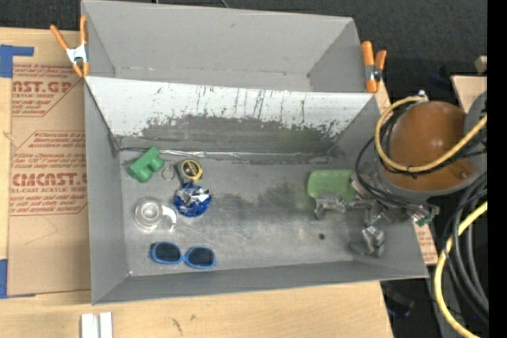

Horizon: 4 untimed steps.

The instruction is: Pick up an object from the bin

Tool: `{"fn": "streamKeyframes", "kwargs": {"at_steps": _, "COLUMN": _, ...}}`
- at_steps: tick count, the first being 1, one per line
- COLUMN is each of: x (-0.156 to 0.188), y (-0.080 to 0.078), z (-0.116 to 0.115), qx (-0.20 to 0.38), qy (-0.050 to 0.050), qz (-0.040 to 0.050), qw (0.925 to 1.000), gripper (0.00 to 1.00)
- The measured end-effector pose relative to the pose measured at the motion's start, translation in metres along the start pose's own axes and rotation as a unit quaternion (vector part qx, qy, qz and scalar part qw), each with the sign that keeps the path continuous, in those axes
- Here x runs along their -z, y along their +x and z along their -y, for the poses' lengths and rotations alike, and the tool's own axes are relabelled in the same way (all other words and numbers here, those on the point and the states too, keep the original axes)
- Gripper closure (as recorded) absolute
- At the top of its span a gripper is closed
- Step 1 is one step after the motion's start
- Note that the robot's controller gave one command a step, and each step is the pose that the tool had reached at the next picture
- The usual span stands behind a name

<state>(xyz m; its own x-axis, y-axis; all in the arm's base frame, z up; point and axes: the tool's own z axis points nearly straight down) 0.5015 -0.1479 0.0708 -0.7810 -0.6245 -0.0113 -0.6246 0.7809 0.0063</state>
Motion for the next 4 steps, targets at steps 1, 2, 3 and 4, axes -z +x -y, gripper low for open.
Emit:
{"fn": "streamKeyframes", "kwargs": {"at_steps": 1, "x": 0.062, "y": -0.052, "z": -0.018, "qx": -0.103, "qy": 0.005, "qz": -0.0017, "qw": 0.9947, "gripper": 0.0}}
{"fn": "streamKeyframes", "kwargs": {"at_steps": 2, "x": -0.003, "y": -0.05, "z": -0.007, "qx": -0.098, "qy": 0.003, "qz": -0.0048, "qw": 0.9952, "gripper": 0.0}}
{"fn": "streamKeyframes", "kwargs": {"at_steps": 3, "x": 0.001, "y": -0.067, "z": 0.054, "qx": -0.112, "qy": 0.007, "qz": -0.0011, "qw": 0.9937, "gripper": 0.0}}
{"fn": "streamKeyframes", "kwargs": {"at_steps": 4, "x": -0.001, "y": -0.066, "z": 0.051, "qx": -0.111, "qy": 0.005, "qz": -0.003, "qw": 0.9938, "gripper": 1.0}}
